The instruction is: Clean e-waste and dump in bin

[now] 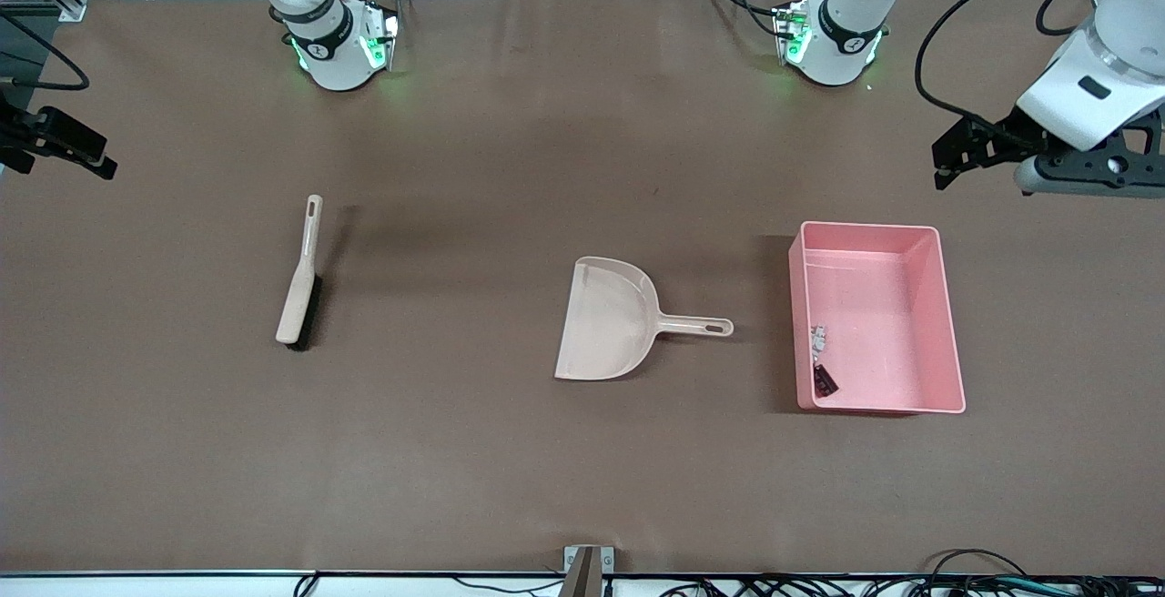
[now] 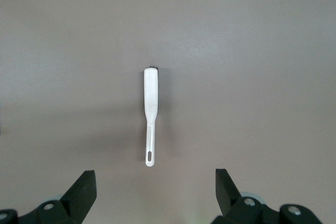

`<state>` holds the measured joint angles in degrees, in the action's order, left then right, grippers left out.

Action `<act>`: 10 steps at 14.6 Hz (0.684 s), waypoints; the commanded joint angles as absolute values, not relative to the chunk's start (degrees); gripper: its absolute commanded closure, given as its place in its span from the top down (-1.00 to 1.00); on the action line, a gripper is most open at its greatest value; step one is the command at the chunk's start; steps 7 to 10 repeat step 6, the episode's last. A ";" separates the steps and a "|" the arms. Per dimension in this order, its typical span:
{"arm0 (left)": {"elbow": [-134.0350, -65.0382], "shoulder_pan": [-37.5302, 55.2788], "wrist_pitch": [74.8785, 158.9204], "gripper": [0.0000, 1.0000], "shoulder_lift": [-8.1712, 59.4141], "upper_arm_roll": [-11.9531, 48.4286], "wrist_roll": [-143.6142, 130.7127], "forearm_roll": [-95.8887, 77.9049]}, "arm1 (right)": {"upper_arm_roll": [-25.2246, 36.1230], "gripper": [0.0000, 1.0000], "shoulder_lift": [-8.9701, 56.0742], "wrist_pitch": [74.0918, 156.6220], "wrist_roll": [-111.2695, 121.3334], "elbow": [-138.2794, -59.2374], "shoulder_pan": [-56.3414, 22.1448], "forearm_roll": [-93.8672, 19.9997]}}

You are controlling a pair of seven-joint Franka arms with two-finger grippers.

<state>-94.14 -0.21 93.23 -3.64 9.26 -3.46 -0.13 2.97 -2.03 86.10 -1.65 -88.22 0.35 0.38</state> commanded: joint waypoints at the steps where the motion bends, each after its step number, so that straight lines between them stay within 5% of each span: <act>1: -97.38 0.26 93.08 1.00 -6.94 7.56 -2.29 -1.76 | 3.08 1.00 -2.72 85.96 -2.37 -88.68 0.18 0.44; 10: -96.51 0.26 93.08 1.00 -6.68 7.38 -2.46 -1.58 | 3.08 1.00 -2.72 87.88 -2.20 -88.68 0.18 0.53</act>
